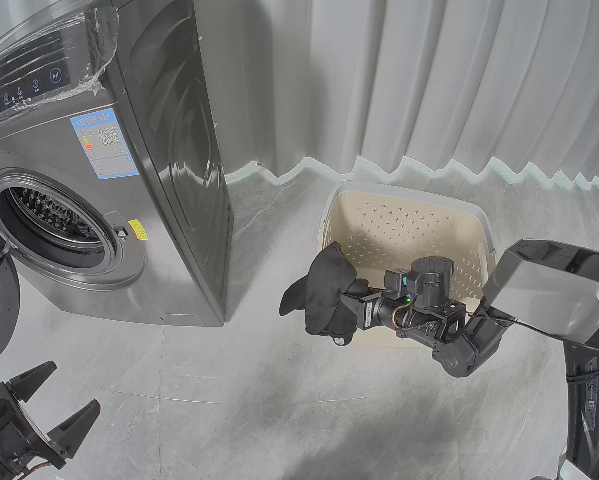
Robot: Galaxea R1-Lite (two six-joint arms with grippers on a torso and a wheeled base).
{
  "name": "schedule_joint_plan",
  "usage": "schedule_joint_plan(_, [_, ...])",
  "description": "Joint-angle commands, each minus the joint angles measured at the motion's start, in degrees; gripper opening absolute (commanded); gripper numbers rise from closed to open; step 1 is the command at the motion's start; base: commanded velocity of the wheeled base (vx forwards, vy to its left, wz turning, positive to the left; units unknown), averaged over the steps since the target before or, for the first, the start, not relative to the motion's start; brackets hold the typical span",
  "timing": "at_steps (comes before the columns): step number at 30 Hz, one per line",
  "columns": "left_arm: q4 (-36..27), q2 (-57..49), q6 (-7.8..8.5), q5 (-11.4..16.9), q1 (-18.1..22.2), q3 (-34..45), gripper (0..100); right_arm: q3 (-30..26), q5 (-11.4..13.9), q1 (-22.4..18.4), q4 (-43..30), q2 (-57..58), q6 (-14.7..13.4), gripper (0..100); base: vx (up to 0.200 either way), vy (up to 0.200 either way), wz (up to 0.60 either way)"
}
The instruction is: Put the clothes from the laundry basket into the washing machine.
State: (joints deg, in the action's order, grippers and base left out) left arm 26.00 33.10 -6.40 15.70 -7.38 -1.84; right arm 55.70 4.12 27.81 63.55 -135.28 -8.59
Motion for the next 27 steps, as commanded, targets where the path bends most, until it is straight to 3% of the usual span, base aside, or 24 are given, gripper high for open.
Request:
schedule_joint_plan(1, [0.0,-0.1,-0.02,0.1,0.0,0.0,100,1.3,0.2,-0.6,0.3,-1.5,0.0,0,0.000,0.000,0.00])
schedule_joint_plan(15, [0.1,-0.1,-0.02,1.0,0.0,0.0,100,-7.6,1.1,-1.7,3.7,6.6,0.2,0,0.000,0.000,0.00])
schedule_joint_plan(19, [0.2,-0.1,-0.02,1.2,0.0,0.1,100,-12.2,1.2,-1.0,4.0,12.1,0.2,0,0.000,0.000,0.00])
schedule_joint_plan(27, [-0.4,-3.7,-0.10,1.2,0.2,0.3,100,-21.4,1.2,1.8,11.8,23.2,-0.1,0,0.000,0.000,0.00])
